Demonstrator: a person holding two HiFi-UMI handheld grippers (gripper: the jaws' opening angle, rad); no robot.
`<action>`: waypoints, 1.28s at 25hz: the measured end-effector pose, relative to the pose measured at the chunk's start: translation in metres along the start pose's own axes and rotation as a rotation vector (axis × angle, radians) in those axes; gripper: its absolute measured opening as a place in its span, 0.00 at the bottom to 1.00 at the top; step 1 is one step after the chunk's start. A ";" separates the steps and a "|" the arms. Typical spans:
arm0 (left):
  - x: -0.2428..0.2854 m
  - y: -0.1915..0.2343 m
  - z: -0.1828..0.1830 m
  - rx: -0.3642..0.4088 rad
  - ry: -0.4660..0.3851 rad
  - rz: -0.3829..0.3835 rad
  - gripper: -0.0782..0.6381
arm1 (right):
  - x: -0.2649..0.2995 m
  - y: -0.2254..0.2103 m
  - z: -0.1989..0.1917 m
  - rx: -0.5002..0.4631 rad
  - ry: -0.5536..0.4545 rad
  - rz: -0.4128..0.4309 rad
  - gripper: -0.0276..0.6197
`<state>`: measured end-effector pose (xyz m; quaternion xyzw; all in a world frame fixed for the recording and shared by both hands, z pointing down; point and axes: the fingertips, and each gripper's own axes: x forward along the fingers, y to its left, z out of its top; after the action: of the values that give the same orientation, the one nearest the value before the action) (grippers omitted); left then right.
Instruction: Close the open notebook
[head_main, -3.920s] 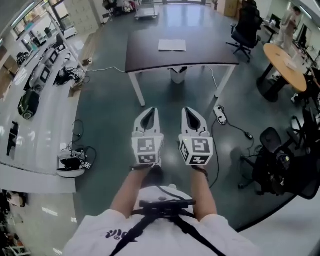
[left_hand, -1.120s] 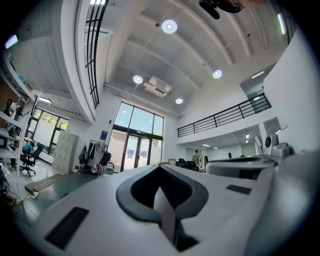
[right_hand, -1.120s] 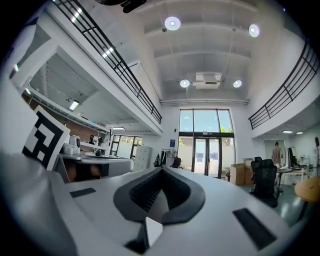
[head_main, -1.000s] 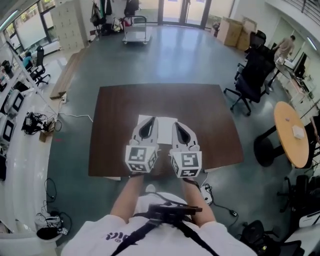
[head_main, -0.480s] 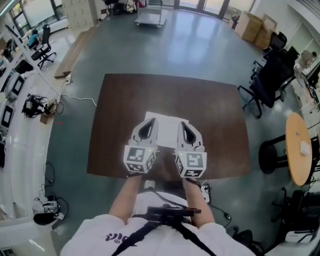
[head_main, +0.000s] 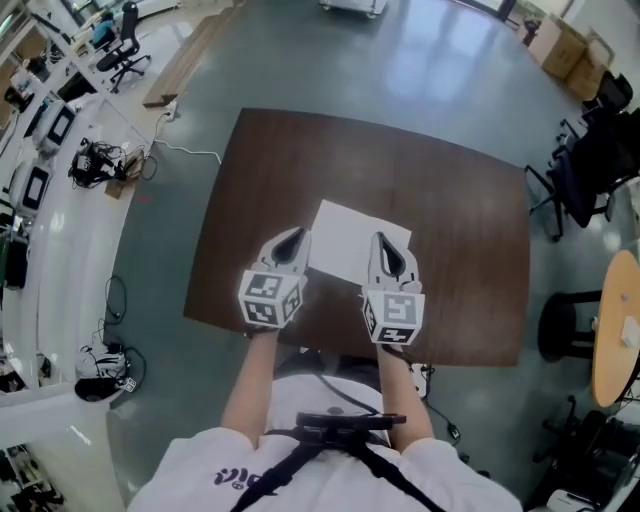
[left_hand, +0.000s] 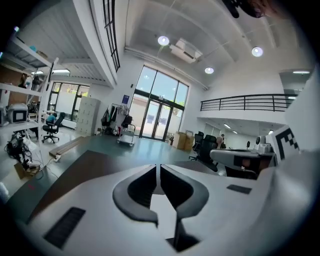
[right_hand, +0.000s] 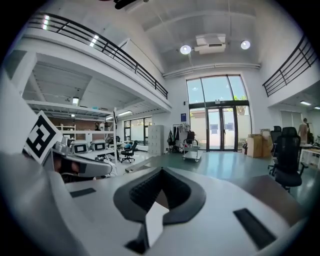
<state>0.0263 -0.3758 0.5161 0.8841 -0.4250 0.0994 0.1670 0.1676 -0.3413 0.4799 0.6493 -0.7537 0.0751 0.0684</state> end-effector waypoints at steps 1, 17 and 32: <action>0.003 0.004 -0.008 -0.012 0.019 0.004 0.12 | 0.003 0.000 -0.006 0.002 0.014 0.010 0.03; 0.047 0.043 -0.149 -0.148 0.365 0.003 0.19 | 0.052 0.007 -0.092 0.050 0.153 0.099 0.03; 0.078 0.068 -0.244 -0.169 0.486 0.031 0.41 | 0.056 -0.013 -0.136 0.048 0.248 0.082 0.03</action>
<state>0.0131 -0.3787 0.7803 0.8105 -0.3927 0.2755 0.3360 0.1725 -0.3701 0.6249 0.6049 -0.7635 0.1756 0.1424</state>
